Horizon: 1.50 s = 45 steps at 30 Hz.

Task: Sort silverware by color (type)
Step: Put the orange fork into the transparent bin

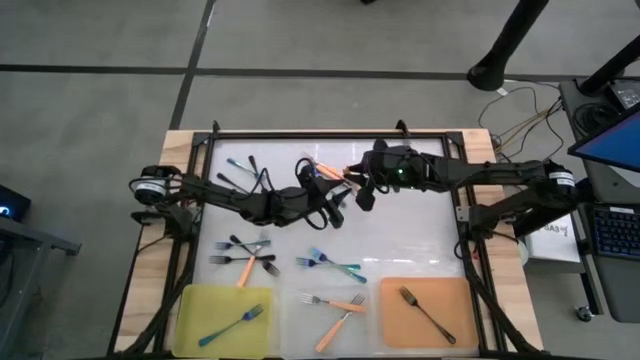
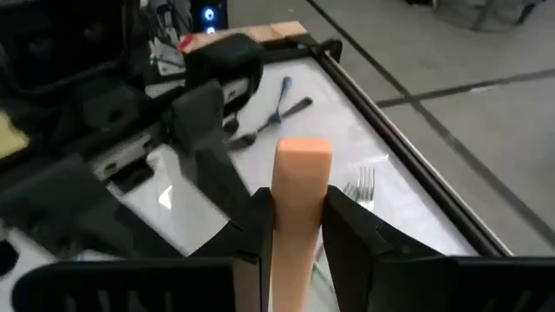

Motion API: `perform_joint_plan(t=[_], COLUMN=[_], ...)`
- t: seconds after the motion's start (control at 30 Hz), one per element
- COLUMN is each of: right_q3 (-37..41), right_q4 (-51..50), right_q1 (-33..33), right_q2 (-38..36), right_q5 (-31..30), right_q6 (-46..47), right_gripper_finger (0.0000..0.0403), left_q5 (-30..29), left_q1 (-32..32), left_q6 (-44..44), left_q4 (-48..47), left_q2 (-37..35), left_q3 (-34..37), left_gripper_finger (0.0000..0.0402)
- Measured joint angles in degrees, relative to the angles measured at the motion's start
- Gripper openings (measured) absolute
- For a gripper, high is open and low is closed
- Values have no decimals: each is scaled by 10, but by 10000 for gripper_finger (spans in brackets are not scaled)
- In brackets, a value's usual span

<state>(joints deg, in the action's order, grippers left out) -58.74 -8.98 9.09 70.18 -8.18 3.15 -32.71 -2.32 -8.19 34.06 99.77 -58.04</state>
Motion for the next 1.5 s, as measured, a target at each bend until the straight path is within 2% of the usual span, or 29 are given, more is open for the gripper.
perform_joint_plan(t=[0.17,0.57,0.67,0.83,1.03,1.1,1.2,1.27,1.37,1.5], right_q3=[0,0,0,0,0,0,-1,-22,-57,-102], right_q4=[41,83,82,80,71,60,20,-43,-173,-338], right_q1=[0,-17,-21,-26,-27,-27,-27,-27,-27,-27], right_q2=[19,23,23,23,19,14,-9,-28,-51,-67], right_q5=[-9,-14,-31,-57,-58,-54,-49,-52,-58,-59], right_q6=[-14,-39,-39,-51,-34,-32,-30,-20,20,101], right_gripper_finger=[65,65,65,65,65,84,143,179,212,221], left_q5=[-42,-41,-39,-38,-24,-12,-5,2,69,263], left_q1=[8,25,26,27,27,27,27,26,25,11], left_q6=[2,2,2,1,4,6,8,8,2,-24], left_q4=[0,34,34,33,27,17,-11,-33,-46,-46], left_q2=[0,0,0,0,0,-1,-4,-10,-25,-48], left_q3=[0,-1,-1,0,0,-1,-1,-1,0,0], left_gripper_finger=[123,122,106,35,34,34,31,30,30,30])
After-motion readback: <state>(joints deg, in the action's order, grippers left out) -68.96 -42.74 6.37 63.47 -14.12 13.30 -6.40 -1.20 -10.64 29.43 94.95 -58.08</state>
